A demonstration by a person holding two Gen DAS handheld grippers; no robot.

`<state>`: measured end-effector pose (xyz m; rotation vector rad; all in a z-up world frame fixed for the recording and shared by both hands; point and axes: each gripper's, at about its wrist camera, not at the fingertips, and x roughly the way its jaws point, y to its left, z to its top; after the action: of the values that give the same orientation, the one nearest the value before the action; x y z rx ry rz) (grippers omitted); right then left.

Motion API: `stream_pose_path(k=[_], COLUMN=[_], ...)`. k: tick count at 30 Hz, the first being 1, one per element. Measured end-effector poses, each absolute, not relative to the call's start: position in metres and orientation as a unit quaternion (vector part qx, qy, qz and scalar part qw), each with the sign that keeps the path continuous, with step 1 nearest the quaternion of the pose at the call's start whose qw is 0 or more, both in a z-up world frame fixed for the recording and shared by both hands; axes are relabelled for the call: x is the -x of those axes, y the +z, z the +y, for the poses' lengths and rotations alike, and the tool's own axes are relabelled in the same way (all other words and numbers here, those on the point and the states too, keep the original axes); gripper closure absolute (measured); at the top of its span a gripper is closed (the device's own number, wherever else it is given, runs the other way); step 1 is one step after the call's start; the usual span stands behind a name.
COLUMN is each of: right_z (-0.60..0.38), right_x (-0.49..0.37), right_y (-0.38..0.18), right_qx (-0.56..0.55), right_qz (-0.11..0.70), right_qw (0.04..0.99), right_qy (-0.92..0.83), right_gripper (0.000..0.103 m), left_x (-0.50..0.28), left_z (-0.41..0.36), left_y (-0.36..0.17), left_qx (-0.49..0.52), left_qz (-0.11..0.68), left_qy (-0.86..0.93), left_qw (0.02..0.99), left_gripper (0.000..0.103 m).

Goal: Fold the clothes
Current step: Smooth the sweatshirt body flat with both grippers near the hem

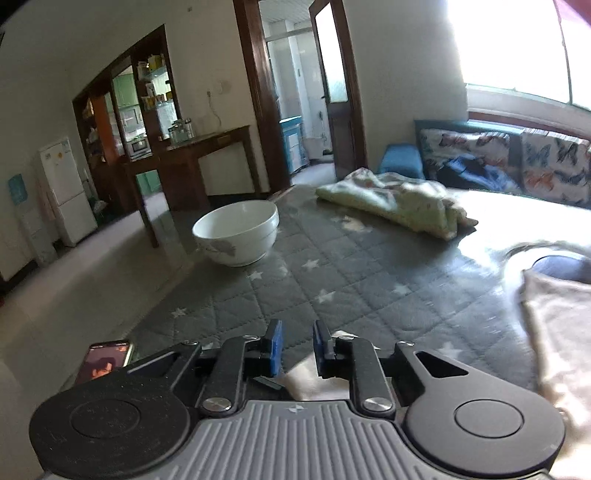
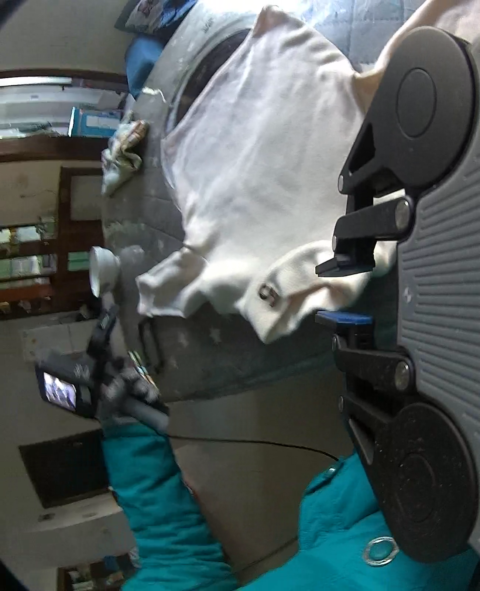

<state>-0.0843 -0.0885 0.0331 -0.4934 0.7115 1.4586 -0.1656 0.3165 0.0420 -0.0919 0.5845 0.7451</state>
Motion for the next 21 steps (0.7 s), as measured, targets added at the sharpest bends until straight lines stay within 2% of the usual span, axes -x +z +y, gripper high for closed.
stream_pose_path(k=[5,12,21], right_z=[-0.077,-0.07,-0.076], right_x=[0.074,0.075,0.083], right_y=[0.025,0.011,0.008], right_qx=[0.212,0.216,0.22], right_qz=[0.319,0.324,0.328], right_qw=[0.69,0.691,0.679], right_qy=[0.615,0.609,0.619], right_gripper=[0.084,0.084,0.077], left_x=[0.166,0.15,0.16], left_z=[0.26,0.18,0.145], left_y=[0.047,0.025,-0.015], left_qx=[0.047,0.029,-0.01], left_qz=[0.283,0.31,0.357], left_qy=[0.242,0.085,0.033], left_qw=[0.927,0.947,0.934], left_gripper=[0.083,0.084,0.083])
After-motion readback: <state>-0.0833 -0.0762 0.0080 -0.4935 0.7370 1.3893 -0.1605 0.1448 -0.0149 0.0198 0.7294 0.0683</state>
